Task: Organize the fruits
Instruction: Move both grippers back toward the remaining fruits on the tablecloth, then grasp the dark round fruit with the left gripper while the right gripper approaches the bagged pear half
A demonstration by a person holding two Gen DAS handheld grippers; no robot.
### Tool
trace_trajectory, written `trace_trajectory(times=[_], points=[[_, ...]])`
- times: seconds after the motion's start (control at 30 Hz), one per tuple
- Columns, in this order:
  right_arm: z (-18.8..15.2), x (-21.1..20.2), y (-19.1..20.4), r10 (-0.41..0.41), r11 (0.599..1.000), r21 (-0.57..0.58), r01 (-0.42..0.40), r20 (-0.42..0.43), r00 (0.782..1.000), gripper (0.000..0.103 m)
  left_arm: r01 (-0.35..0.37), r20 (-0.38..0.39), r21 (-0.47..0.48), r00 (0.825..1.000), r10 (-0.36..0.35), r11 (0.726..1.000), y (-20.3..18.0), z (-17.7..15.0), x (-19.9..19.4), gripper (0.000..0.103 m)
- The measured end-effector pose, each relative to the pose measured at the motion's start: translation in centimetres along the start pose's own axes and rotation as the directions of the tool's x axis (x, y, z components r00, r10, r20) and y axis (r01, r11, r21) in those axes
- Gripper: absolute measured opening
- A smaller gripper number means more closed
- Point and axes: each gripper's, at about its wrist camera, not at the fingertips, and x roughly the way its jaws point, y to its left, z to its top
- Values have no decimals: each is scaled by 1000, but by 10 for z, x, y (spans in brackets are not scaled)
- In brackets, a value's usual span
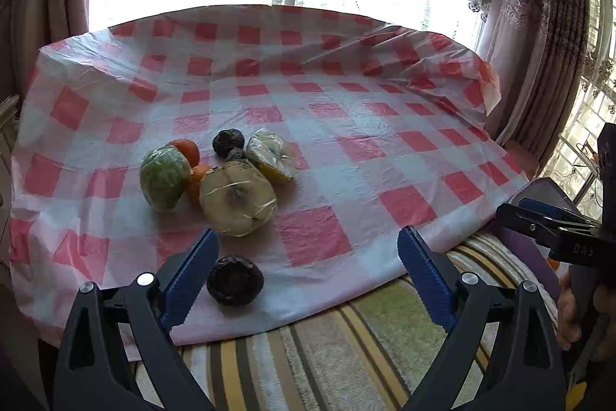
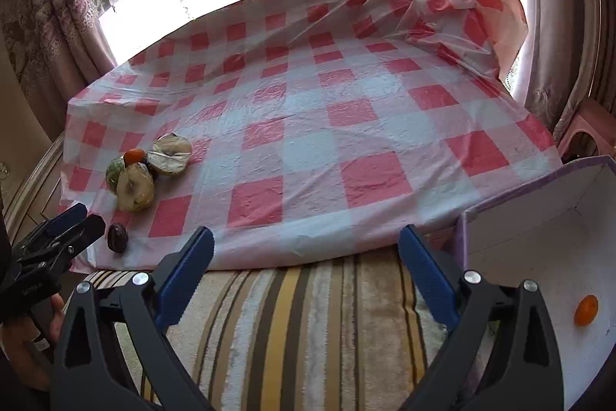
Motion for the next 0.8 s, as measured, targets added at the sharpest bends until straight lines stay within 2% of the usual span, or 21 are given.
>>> trace_trajectory(times=[0.03,0.2,0.4,0.5,0.57,0.63,0.8], points=[[0,3,6,6,1000,-11,-6,-4,1000,97,-9,-11,-7,1000,9,1000,7,-2,1,81],[2,15,44,35,997,-70,-35,-2,999,97,-13,-78,-74,997,7,997,36,-9,13,74],[3,27,76,70,989,-126,-72,-21,997,97,-35,-140,-73,990,24,997,43,-15,26,65],[5,35,87,80,987,-139,-84,-34,996,97,-44,-166,-58,986,34,997,42,-19,33,55],[7,40,93,88,985,-142,-93,-43,995,97,-52,-181,-60,983,40,997,44,-21,37,40],[9,44,98,94,985,-141,-99,-44,995,97,-53,-177,-68,983,40,996,46,-21,36,40],[13,56,118,106,978,-177,-113,-48,993,97,-120,-130,-110,986,105,987,53,-22,28,40]])
